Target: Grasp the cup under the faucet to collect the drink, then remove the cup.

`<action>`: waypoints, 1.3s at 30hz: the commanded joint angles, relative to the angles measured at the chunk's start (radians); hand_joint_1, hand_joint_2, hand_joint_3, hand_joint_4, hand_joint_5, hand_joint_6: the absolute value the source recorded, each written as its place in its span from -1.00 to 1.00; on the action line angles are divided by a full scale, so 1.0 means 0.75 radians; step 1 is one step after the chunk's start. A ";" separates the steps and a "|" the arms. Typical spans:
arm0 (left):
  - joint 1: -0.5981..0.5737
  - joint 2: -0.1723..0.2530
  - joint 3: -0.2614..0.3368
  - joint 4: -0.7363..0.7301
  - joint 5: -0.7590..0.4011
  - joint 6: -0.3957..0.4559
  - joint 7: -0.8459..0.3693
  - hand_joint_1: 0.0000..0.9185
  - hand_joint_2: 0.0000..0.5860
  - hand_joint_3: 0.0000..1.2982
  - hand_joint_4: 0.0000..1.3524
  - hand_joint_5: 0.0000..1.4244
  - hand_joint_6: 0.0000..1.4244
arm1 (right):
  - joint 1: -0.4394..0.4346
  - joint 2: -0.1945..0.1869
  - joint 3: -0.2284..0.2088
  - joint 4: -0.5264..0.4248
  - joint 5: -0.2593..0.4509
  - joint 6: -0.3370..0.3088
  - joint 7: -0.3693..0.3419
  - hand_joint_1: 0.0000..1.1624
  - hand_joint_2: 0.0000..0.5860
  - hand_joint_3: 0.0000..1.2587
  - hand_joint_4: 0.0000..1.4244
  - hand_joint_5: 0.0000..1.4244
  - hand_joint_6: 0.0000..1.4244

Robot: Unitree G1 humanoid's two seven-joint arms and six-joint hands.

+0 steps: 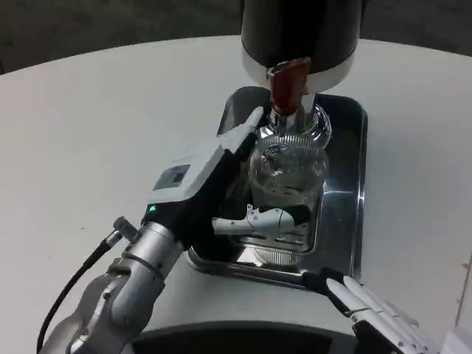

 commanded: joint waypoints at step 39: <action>0.144 0.122 0.528 -1.161 -1.105 0.971 -0.732 -1.00 -0.82 -0.84 -0.81 -0.79 -1.00 | 0.034 -0.014 0.008 -0.019 0.008 0.014 -0.036 0.29 0.70 -0.90 -0.99 -1.00 -1.00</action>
